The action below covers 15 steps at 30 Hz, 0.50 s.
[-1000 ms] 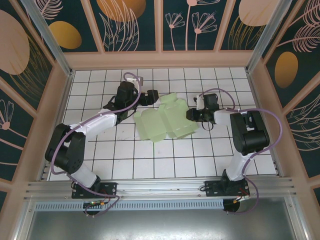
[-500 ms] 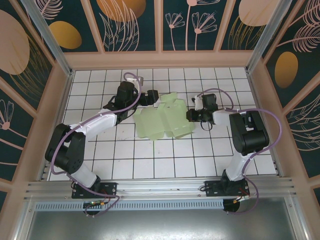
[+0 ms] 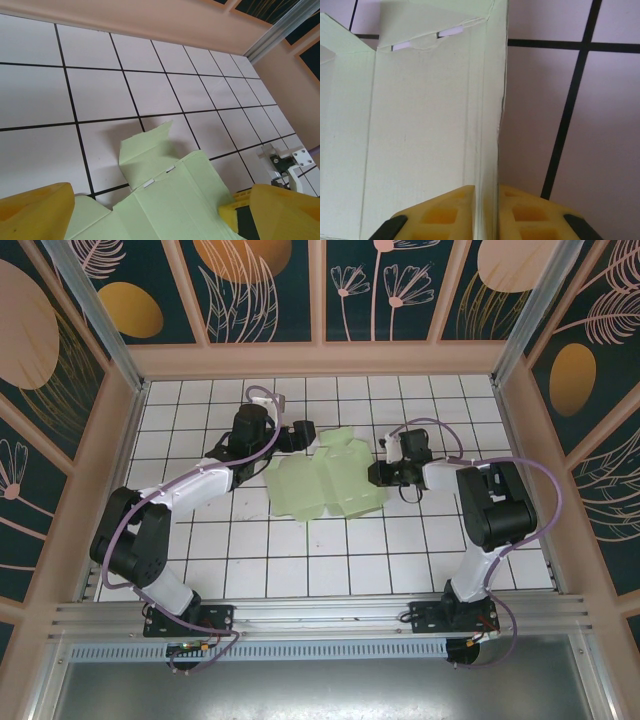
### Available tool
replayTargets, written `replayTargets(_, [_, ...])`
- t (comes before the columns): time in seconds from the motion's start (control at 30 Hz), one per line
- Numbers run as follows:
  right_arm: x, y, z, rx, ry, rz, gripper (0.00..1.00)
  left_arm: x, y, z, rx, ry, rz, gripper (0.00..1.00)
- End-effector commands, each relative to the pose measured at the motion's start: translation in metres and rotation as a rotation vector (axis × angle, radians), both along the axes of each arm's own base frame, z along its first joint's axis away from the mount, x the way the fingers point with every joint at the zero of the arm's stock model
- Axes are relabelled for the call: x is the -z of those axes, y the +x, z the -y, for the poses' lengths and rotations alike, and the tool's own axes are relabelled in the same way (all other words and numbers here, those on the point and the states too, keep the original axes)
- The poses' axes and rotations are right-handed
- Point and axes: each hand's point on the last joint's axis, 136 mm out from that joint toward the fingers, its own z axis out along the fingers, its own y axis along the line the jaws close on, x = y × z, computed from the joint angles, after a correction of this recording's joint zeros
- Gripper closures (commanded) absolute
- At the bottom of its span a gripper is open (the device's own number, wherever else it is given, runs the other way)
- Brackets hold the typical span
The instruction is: Fold the paper box
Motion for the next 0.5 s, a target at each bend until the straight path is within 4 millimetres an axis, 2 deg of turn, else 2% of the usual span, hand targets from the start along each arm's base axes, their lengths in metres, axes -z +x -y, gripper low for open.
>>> replayTargets(0.0, [-0.002, -0.003, -0.003, -0.022, -0.039, 0.012, 0.87, 0.001, 0.0, -0.001, 0.013, 0.003, 0.011, 0.1])
replayTargets(0.17, [-0.002, -0.002, -0.002, -0.019, -0.074, 0.02, 1.0, 0.002, -0.001, -0.003, 0.006, 0.005, 0.014, 0.1])
replayTargets(0.3, [-0.013, 0.003, -0.001, -0.025, -0.094, 0.077, 1.0, 0.003, 0.0, -0.008, -0.012, 0.001, 0.009, 0.08])
replayTargets(0.37, [-0.02, 0.004, -0.002, -0.044, -0.121, 0.117, 1.0, 0.004, 0.001, -0.012, -0.029, -0.004, 0.002, 0.02])
replayTargets(0.47, [-0.03, 0.006, -0.005, -0.095, -0.19, 0.202, 1.0, 0.006, 0.003, -0.019, -0.054, -0.028, -0.012, 0.02])
